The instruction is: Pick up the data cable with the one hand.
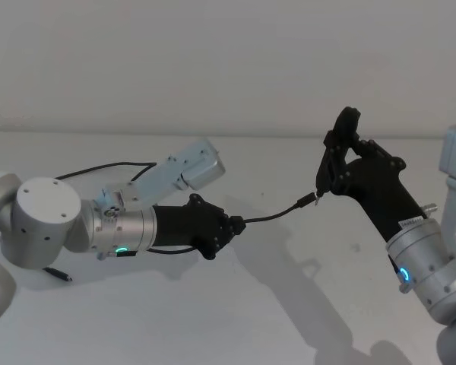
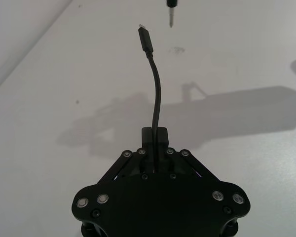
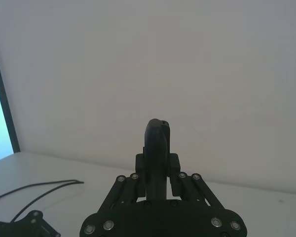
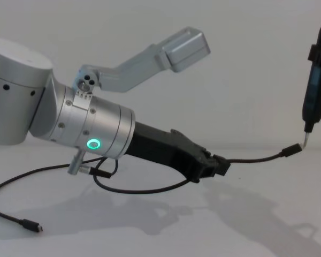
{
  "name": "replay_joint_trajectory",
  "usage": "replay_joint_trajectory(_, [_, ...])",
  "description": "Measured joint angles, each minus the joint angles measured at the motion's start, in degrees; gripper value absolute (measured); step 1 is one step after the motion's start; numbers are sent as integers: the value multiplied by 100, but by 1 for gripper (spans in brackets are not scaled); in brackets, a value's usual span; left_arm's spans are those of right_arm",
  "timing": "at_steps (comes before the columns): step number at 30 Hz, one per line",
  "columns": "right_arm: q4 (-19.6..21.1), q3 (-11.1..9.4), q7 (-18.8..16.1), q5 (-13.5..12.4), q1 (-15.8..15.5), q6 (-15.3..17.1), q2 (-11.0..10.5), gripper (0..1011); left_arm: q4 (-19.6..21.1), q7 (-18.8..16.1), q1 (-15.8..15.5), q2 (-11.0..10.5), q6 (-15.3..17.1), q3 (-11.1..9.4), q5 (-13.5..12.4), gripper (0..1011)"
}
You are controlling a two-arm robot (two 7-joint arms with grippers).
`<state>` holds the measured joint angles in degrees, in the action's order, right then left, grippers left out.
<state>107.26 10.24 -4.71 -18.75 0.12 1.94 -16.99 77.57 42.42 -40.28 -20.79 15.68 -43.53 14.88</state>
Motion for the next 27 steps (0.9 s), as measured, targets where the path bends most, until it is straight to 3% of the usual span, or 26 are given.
replay_joint_trajectory(27, [-256, -100, 6, 163, 372, 68, 155, 274, 116, 139, -31, -39, -131, 42, 98, 49])
